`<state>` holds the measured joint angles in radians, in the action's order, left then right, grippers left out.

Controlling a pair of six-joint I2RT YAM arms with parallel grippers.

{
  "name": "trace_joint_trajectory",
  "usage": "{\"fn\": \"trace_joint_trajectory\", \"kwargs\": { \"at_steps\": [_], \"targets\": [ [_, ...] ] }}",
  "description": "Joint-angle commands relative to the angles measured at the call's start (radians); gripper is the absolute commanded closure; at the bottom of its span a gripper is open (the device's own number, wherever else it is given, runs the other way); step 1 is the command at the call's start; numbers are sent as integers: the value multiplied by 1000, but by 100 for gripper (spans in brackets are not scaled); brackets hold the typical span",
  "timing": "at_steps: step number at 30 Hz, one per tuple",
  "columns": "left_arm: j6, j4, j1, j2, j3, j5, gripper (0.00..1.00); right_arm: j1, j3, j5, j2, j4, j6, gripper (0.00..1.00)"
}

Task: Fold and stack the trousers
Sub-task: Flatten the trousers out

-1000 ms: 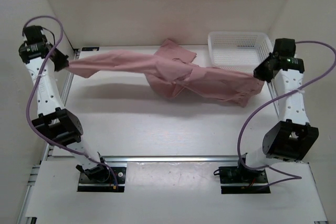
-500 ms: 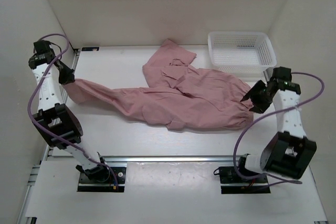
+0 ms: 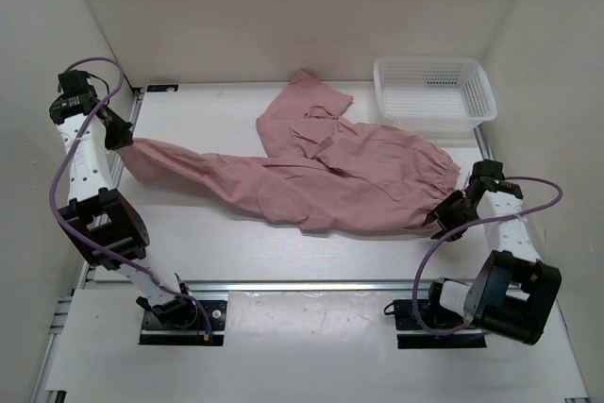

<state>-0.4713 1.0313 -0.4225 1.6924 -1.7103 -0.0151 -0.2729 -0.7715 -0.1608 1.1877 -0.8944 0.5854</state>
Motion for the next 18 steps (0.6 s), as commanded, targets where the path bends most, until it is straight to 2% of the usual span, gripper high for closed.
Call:
{"fn": "trace_joint_trajectory", "kwargs": {
  "at_steps": [1,5,10,11,14,15,17,18],
  "targets": [
    [11,-14,1,-66,-41,-5,90,0,-14,-3,67,92,62,50],
    [11,-14,1,-57,-52,-16,90,0,-14,46,192,193,94,34],
    [11,-5,1,-48,-75,-16,90,9,-15,73,269,339,114,31],
    [11,-5,1,-48,-75,-16,90,9,-6,89,283,363,114,37],
    [11,-5,1,-25,-100,-25,90,29,-72,121,361,399,113,79],
    [0,-5,10,-11,-109,-25,90,29,-148,156,377,350,113,100],
    [0,-5,10,6,-155,-34,90,29,-243,187,386,296,82,100],
    [0,4,20,32,-179,-48,90,29,-343,202,362,246,82,100]
  ]
}}
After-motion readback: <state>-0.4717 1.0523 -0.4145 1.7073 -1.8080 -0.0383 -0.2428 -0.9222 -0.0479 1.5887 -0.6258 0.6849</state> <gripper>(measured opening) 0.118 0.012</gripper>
